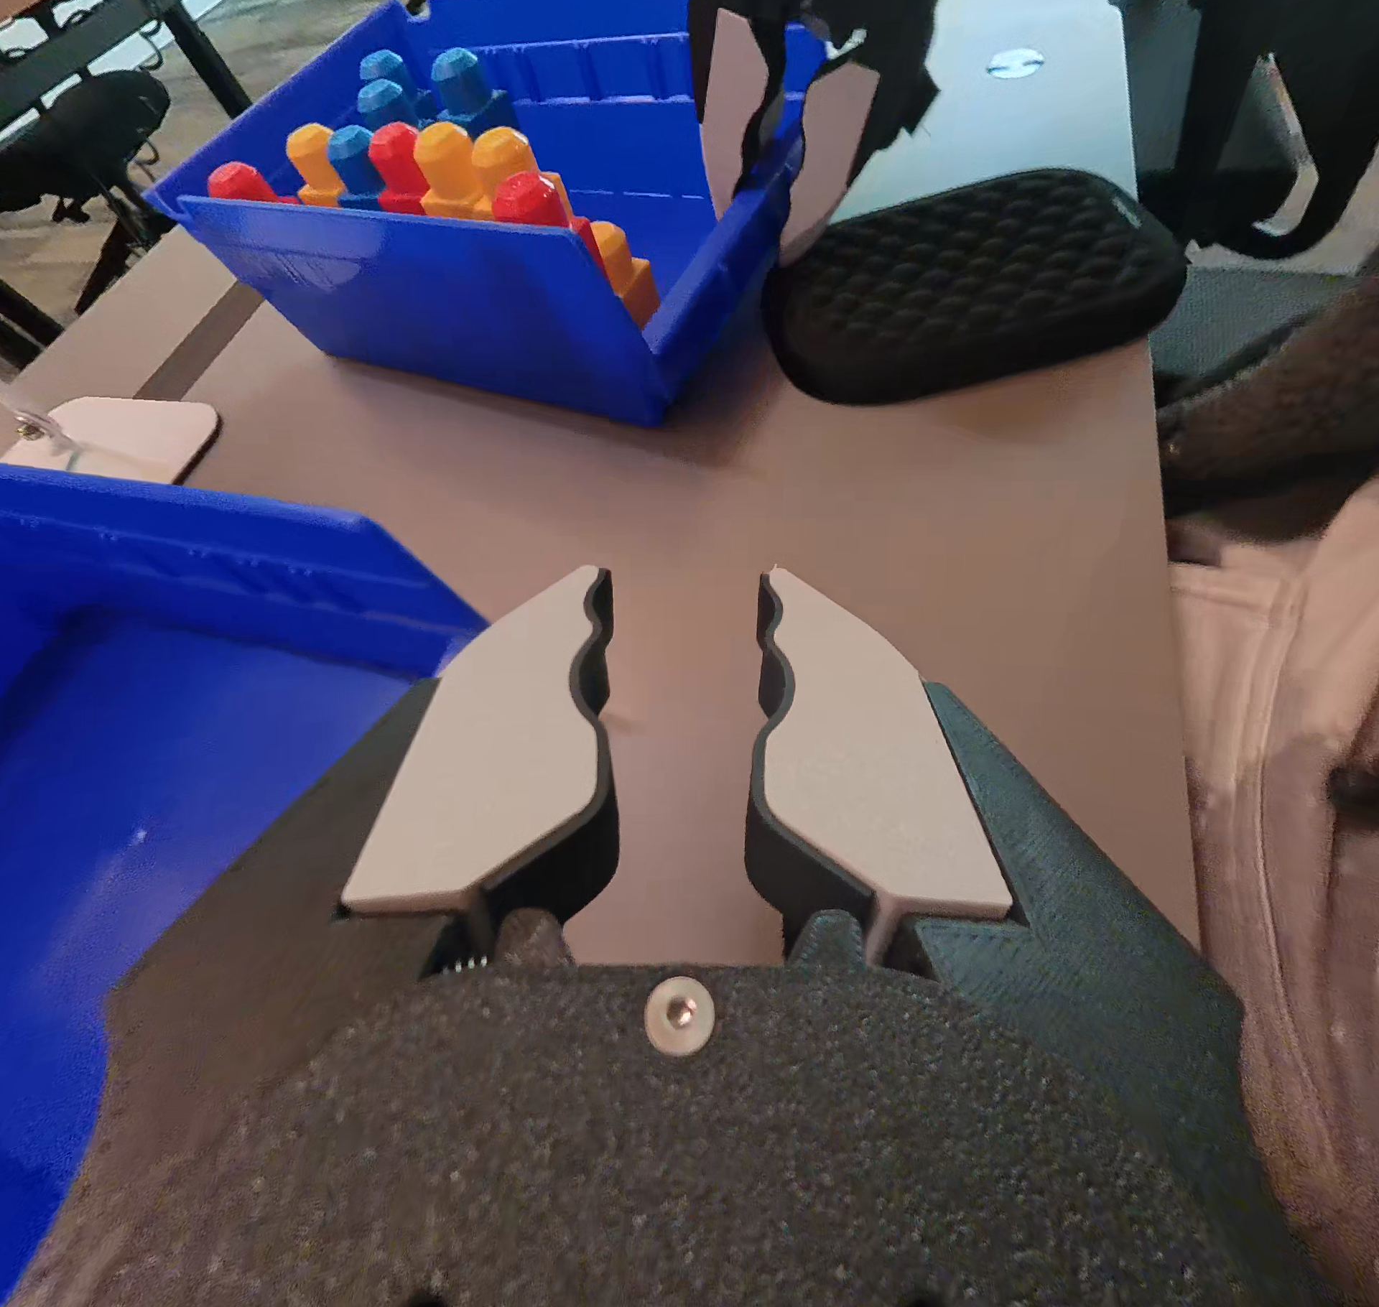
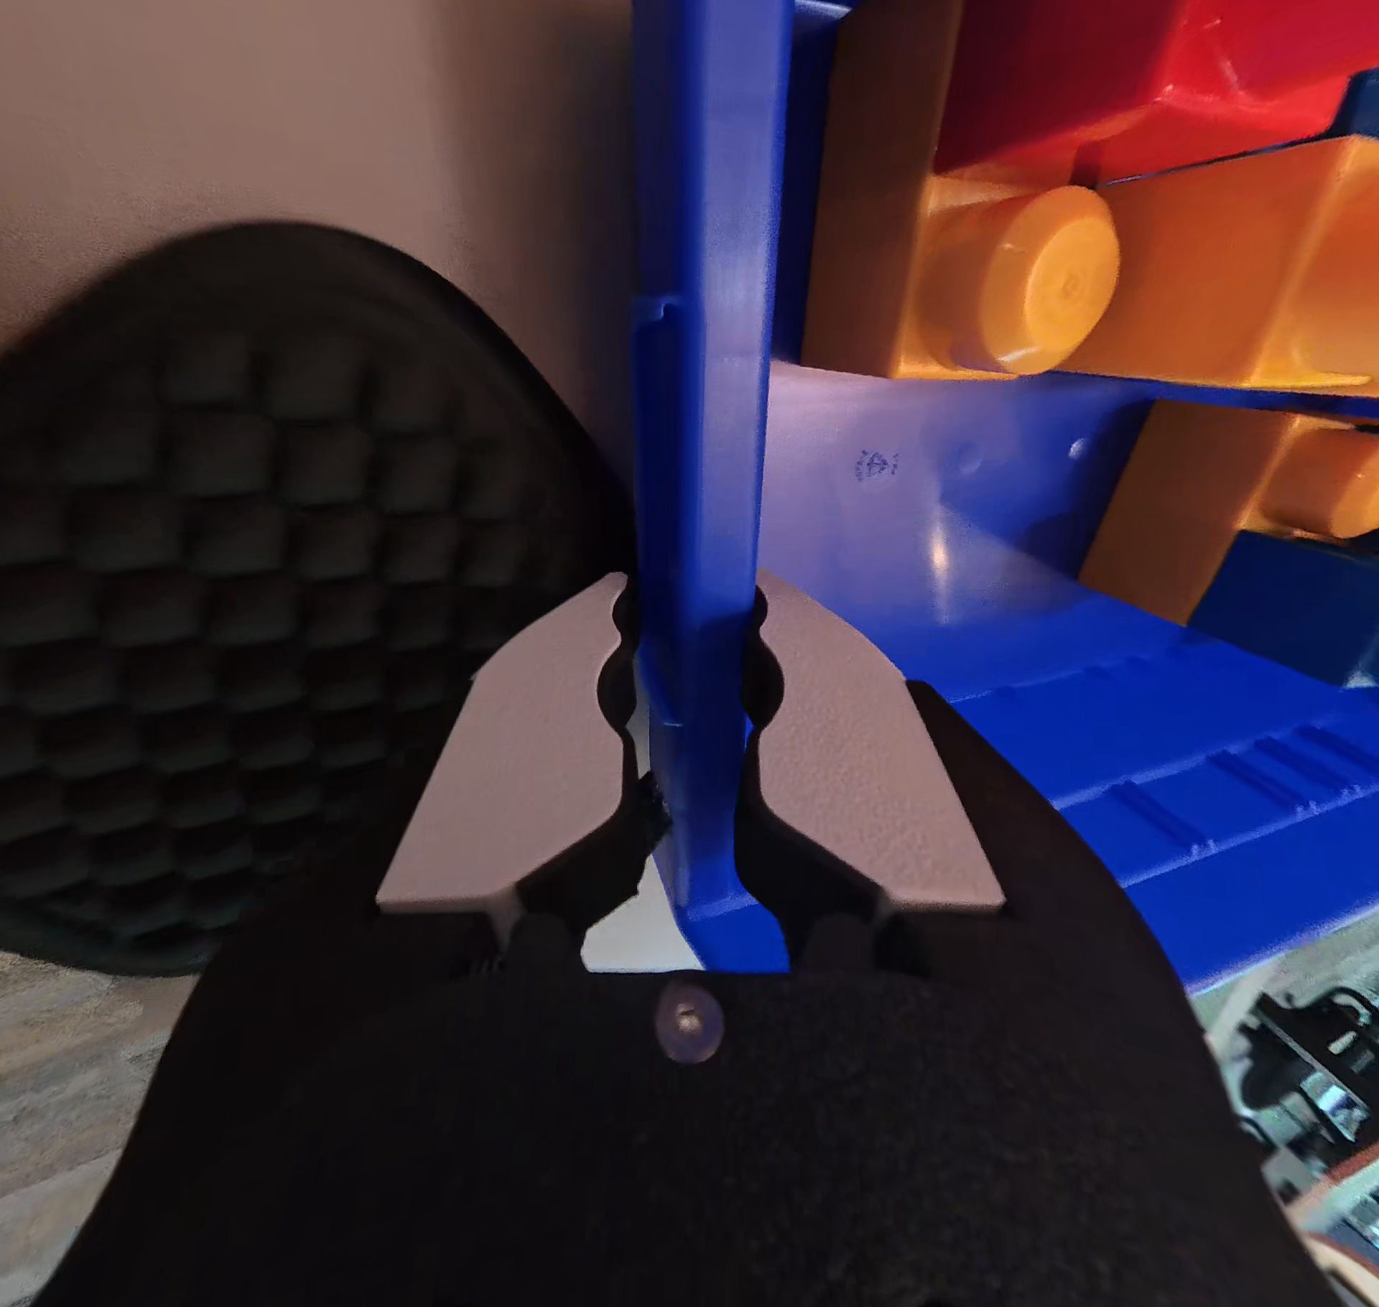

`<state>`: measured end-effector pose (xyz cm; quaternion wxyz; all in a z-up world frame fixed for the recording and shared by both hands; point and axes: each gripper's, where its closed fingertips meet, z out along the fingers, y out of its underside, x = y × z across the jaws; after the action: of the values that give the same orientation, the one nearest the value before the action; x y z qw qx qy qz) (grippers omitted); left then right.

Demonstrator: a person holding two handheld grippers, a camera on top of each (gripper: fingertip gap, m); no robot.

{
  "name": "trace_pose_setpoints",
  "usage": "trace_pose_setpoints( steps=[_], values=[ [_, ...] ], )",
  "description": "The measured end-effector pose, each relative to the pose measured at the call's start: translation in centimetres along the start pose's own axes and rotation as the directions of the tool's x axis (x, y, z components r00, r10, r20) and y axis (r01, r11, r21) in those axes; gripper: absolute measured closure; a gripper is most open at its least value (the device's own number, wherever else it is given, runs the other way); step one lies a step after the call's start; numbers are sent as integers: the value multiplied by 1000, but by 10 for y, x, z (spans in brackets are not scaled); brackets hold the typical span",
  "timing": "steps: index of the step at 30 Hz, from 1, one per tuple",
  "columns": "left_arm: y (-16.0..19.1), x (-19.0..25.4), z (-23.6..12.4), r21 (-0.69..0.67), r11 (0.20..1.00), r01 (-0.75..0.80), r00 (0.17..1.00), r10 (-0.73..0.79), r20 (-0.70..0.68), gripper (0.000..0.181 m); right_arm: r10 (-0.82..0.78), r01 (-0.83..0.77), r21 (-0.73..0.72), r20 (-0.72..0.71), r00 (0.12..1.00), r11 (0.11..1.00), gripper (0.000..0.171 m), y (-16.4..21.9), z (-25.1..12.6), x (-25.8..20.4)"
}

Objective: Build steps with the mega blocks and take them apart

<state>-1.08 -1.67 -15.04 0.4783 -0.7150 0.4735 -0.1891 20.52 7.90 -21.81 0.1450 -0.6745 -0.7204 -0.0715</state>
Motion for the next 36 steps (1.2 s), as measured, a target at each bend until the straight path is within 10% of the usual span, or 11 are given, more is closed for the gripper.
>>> trace_pose_setpoints(
  steps=[8, 20, 36],
  values=[
    [-32, -13, 47, 71, 961, 268, 955, -274, 109, 147, 62, -60, 31, -42, 997, 998, 146, -22, -9, -10],
    [-46, -54, 112, 6, 974, 225, 926, -215, 311, 167, 93, -89, 69, -62, 994, 994, 145, -34, -14, -11],
    [-113, -61, 16, 246, 967, -71, 843, -73, 532, 174, 96, -63, 169, -199, 975, 984, 141, -97, -88, -25]
  ],
)
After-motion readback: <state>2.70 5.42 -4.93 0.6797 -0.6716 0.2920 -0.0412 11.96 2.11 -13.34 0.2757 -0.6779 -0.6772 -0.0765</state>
